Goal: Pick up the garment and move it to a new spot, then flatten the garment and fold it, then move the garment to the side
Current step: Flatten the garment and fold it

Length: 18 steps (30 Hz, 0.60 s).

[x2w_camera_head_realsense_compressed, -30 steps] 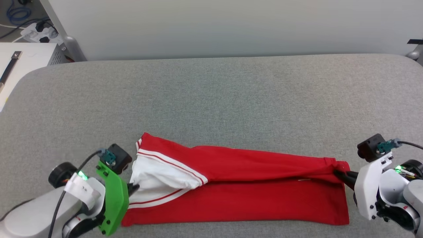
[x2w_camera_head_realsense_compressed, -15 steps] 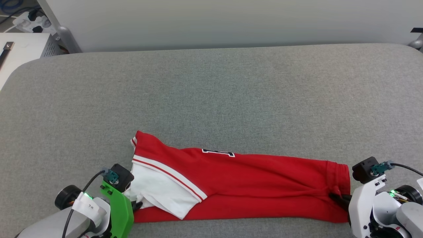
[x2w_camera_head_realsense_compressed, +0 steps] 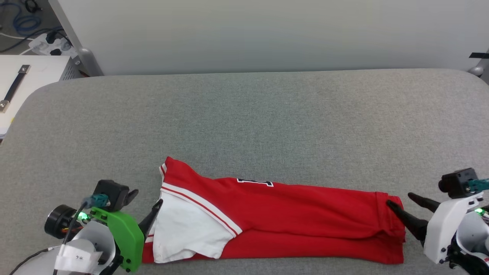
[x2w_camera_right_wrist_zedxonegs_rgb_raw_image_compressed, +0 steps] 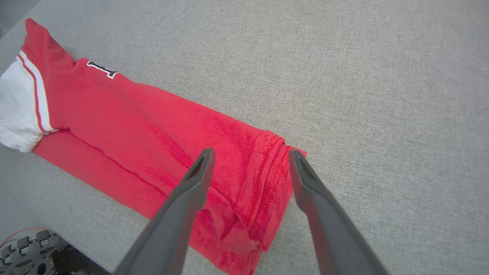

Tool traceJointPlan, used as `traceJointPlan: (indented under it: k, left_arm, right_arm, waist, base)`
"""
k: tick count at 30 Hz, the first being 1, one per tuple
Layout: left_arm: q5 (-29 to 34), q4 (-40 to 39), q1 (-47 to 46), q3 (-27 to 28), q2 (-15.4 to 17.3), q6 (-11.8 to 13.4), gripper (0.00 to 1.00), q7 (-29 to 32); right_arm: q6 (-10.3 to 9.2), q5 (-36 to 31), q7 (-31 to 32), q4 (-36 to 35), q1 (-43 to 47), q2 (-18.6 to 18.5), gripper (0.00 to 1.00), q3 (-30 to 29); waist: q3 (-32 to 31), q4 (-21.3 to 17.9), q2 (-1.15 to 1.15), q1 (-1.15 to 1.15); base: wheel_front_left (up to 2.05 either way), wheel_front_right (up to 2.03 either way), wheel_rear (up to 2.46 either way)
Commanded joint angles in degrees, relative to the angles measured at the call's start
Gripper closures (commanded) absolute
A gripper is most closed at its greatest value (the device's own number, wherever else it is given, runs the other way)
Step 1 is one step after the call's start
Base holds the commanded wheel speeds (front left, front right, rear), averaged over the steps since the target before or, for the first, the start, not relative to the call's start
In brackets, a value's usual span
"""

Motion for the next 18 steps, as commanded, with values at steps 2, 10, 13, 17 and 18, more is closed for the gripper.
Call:
traceJointPlan:
  k: [2,10,13,17,18]
  left_arm:
    - [1.2,-1.0,1.7,1.3,0.3,2.7,0.0,-3.4]
    - [5.1,-2.5,4.3,7.9,-1.3,11.7,0.0,-9.5]
    - [12.4,-4.9,7.9,16.2,-3.5,16.2,0.0,-9.6]
    - [18.7,-6.8,12.8,24.5,-6.5,18.1,0.0,-9.6]
    - [20.4,-7.3,14.3,26.8,-7.5,18.3,0.0,-9.6]
  right_arm:
    - [-0.04,-0.8,1.1,-1.6,1.4,-0.6,0.0,-2.8]
    - [-0.04,-0.2,10.3,-3.4,5.7,-0.8,0.0,-10.8]
    - [-0.04,1.2,15.0,-3.0,7.9,0.4,0.0,-13.9]
    - [-0.04,1.3,16.0,-2.5,8.2,2.5,0.0,-15.5]
    - [-0.04,1.2,16.3,-2.2,8.2,3.0,0.0,-15.7]
  waist:
    - [-0.3,0.4,0.0,0.0]
    - [0.1,1.4,0.0,0.0]
    - [1.3,2.2,0.0,0.0]
    - [2.5,3.2,0.0,0.0]
    - [2.7,3.4,0.0,0.0]
  base:
    - [0.0,0.0,0.0]
    - [0.0,0.0,0.0]
    - [0.0,0.0,0.0]
    - [0.0,0.0,0.0]
    - [0.0,0.0,0.0]
